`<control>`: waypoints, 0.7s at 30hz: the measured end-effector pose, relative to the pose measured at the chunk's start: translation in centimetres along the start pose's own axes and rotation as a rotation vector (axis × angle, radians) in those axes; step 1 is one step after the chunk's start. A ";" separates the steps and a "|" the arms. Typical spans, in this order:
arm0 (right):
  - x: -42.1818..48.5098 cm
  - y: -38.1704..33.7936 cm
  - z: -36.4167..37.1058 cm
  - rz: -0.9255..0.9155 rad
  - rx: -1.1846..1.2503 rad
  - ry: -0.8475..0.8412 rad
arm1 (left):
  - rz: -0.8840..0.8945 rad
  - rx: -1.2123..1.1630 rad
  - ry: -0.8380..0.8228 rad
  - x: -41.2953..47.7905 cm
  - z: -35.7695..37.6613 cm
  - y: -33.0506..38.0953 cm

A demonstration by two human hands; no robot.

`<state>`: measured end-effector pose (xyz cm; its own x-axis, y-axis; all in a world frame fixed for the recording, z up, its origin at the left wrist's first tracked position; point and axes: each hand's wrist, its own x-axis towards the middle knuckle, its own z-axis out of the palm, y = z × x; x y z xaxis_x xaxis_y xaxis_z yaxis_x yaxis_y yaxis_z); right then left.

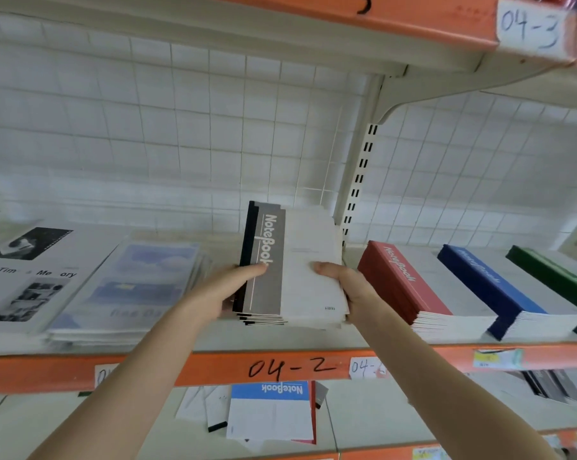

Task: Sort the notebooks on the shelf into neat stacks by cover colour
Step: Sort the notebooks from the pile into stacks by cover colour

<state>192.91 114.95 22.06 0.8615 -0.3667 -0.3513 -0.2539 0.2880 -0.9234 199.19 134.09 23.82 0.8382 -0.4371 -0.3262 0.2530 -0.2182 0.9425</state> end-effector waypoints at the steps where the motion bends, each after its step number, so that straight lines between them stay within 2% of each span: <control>1: -0.1 -0.3 -0.6 -0.049 0.014 0.006 | -0.035 -0.101 -0.037 0.1 0.4 0.2; 5: -0.4 -1.2 -2.3 -0.276 -0.008 -0.083 | 0.029 -0.273 -0.066 0.8 2.4 1.5; 8: -0.3 -1.5 -2.8 -0.386 -0.112 -0.133 | 0.168 -0.319 0.050 1.5 3.4 1.7; 15: 1.1 -1.7 -2.8 -0.497 -0.277 -0.171 | 0.399 -0.272 0.160 2.5 3.1 0.5; 21: 2.5 -1.3 -2.8 -0.540 -0.322 -0.213 | 0.527 -0.235 0.124 2.2 2.5 1.0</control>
<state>194.18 111.18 21.95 0.9644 -0.1924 0.1814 0.1474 -0.1784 -0.9729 200.07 130.75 23.89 0.9267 -0.3257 0.1876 -0.1243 0.2056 0.9707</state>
